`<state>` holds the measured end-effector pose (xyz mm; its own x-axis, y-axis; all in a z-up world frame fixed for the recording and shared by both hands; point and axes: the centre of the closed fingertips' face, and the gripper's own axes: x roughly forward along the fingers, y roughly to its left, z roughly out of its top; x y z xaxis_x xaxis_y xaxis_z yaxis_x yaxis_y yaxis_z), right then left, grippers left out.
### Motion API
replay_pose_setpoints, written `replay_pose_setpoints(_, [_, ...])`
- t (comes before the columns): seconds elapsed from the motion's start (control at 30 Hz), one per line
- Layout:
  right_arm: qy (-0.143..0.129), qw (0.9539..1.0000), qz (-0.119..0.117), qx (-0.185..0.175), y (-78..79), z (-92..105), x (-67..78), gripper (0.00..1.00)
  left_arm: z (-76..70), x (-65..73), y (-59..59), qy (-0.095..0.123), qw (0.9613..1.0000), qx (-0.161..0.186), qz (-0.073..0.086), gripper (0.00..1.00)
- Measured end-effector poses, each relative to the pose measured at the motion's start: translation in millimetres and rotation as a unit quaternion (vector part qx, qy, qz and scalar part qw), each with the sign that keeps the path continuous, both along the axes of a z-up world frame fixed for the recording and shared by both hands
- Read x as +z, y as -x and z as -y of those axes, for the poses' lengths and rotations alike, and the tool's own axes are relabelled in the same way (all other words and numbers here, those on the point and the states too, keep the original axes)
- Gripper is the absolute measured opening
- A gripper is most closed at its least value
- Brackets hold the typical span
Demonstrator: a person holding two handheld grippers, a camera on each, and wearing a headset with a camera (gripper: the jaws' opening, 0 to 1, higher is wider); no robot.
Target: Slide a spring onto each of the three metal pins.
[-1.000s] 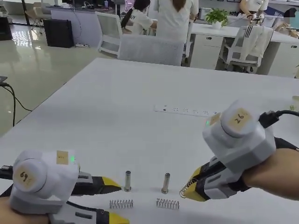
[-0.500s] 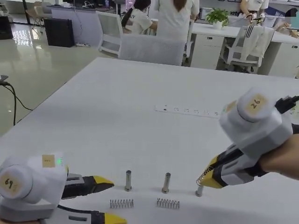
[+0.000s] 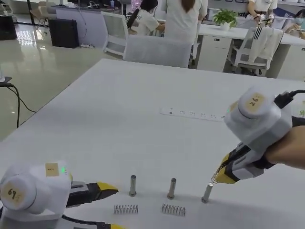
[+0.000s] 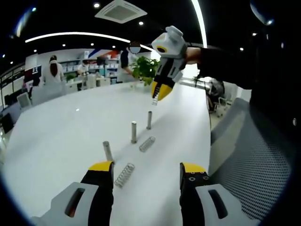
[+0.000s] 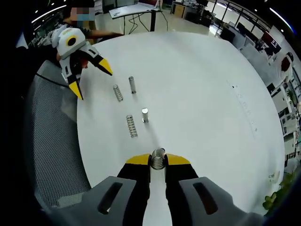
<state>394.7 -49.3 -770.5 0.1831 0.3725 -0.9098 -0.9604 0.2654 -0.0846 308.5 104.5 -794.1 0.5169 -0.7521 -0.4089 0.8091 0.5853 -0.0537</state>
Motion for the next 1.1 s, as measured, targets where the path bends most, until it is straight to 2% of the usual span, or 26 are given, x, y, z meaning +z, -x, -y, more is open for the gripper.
replay_pose_setpoints(0.3, [0.019, 0.9997, -0.011, 0.006, -8.9, -0.2, -16.4, 0.08, -2.8, 2.9, -2.5, 0.006, 0.9999, 0.011, 0.004, 0.55])
replay_pose_setpoints(0.8, [0.027, 0.9993, -0.024, 0.006, -12.6, -1.0, -26.7, 0.08, -3.7, 1.8, -4.0, 0.005, 0.9999, 0.013, 0.003, 0.57])
replay_pose_setpoints(1.1, [0.033, 0.9986, -0.04, 0.0, -13.3, -1.2, -46.6, 0.08, -3.8, 0.7, -3.4, 0.003, 0.9999, 0.012, 0.002, 0.56])
